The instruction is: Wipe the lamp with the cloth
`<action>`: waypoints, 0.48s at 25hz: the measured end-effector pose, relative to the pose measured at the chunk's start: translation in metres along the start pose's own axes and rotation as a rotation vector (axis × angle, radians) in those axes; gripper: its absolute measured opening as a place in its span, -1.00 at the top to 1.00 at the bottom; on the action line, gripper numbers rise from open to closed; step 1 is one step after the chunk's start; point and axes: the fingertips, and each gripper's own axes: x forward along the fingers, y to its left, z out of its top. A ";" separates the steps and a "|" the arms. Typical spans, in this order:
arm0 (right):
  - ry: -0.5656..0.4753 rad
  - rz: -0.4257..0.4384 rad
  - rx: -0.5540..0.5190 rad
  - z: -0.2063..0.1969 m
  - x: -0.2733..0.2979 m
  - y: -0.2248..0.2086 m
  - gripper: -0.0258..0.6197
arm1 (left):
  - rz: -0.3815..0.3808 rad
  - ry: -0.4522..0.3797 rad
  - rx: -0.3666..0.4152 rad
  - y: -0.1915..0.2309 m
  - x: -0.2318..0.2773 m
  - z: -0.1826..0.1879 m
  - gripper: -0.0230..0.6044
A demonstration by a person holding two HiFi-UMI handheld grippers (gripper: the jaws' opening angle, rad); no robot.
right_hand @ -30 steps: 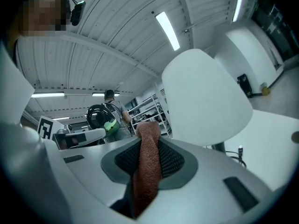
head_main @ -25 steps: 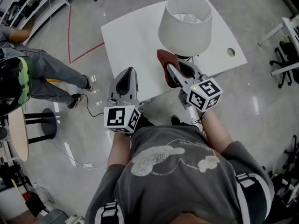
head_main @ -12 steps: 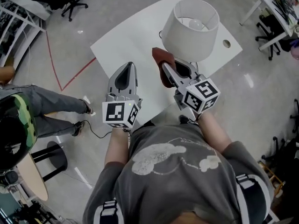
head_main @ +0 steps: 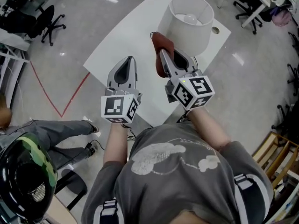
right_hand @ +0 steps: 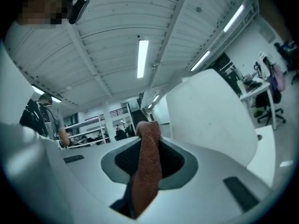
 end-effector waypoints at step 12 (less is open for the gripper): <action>-0.149 -0.209 0.043 0.050 0.053 0.002 0.65 | -0.162 -0.066 0.002 0.030 0.051 0.038 0.90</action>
